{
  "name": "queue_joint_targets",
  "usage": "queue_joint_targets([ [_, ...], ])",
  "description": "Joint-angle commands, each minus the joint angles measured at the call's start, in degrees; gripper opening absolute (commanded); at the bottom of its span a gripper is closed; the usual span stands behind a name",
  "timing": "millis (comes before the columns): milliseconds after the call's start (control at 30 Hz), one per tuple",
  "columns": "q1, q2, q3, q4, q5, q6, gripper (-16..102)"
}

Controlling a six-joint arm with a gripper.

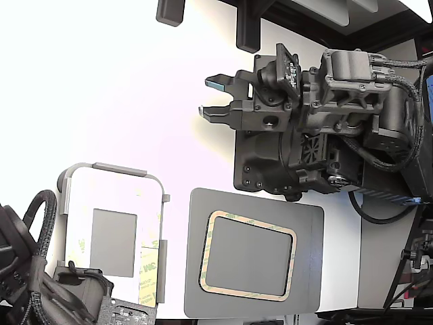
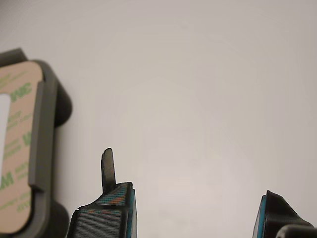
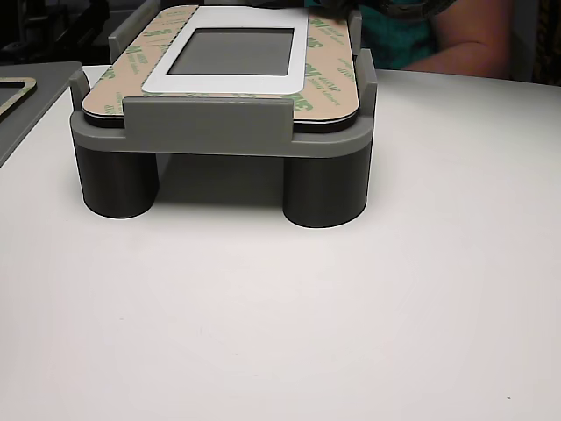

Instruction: Peel off protective film from adhesive tape.

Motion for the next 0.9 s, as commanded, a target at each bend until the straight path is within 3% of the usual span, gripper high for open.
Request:
queue_joint_targets([
  [0, -0.62, 1.23, -1.23, -0.44, -2.02, -1.32, 100],
  [533, -0.35, 1.23, -4.92, -0.09, -0.09, -0.35, 101],
  [633, -0.35, -0.44, -7.91, -0.79, -1.14, -1.93, 84],
  [767, -0.09, -6.24, -13.1, -0.44, -6.42, -13.45, 76],
  [833, 0.09, -7.73, -14.59, 0.53, -8.61, -20.92, 58],
  [867, 0.09, -7.47, -14.59, 0.7, -9.67, -25.49, 41],
])
